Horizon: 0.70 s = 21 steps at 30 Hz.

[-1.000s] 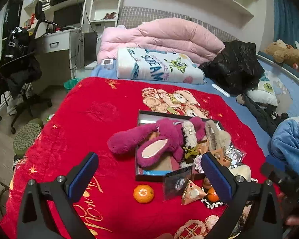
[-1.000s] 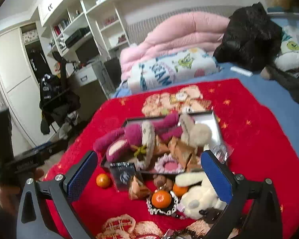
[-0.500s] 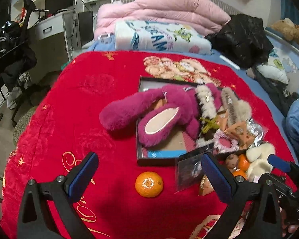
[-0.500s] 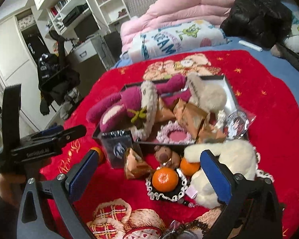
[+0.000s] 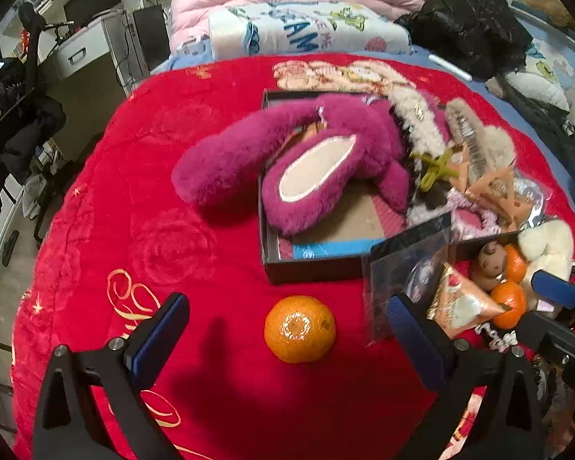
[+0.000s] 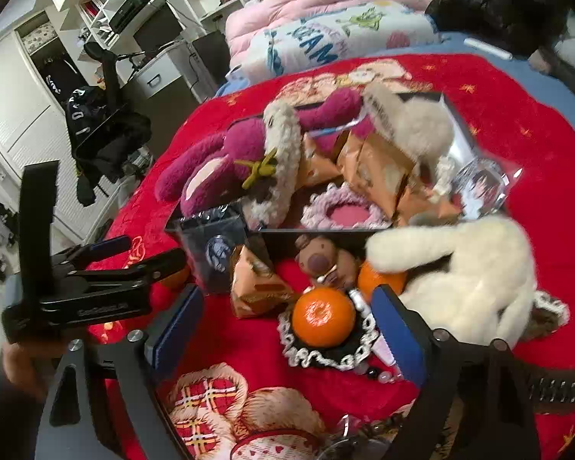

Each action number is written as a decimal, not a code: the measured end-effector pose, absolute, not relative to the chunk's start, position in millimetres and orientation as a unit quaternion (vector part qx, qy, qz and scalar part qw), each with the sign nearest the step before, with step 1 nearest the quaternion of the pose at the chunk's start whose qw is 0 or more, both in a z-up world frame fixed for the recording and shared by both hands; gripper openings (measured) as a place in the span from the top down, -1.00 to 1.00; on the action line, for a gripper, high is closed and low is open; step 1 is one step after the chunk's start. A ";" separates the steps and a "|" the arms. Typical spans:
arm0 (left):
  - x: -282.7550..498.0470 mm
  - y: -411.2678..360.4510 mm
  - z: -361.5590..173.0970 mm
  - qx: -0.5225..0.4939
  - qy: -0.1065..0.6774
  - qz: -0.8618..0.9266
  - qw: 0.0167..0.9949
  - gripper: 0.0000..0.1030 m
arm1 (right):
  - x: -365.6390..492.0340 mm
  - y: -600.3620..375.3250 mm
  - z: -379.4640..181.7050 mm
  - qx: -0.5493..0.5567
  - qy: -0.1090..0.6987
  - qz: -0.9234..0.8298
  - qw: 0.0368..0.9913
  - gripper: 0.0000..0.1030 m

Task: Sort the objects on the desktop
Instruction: 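Close the left tool on the loose orange while the right tool approaches another orange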

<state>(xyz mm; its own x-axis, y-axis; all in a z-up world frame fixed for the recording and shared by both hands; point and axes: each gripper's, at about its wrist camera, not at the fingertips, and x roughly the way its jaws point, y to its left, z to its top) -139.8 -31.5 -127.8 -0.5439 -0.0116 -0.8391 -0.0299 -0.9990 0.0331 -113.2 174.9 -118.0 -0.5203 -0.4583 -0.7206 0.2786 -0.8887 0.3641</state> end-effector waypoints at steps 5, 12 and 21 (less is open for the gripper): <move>-144.7 -35.7 -144.7 -0.489 0.016 0.872 -0.003 -1.00 | -116.0 172.1 -126.7 0.446 -0.088 -0.866 0.206 -0.50; -147.3 -45.0 -161.1 -0.507 -0.003 0.862 -0.019 -1.00 | -119.7 170.2 -131.0 0.455 -0.091 -0.862 0.205 -0.27; -145.8 -40.7 -161.2 -0.520 -0.003 0.854 -0.022 -1.00 | -120.7 163.6 -133.2 0.467 -0.068 -0.859 0.198 -0.27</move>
<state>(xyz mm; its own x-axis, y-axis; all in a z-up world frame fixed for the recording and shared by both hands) -145.8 -40.7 -161.2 -0.4585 -0.0348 -0.8880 0.0401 -0.9990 0.0184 -120.7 163.6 -133.2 -0.4849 -0.4042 -0.7756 0.2778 -0.9121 0.3016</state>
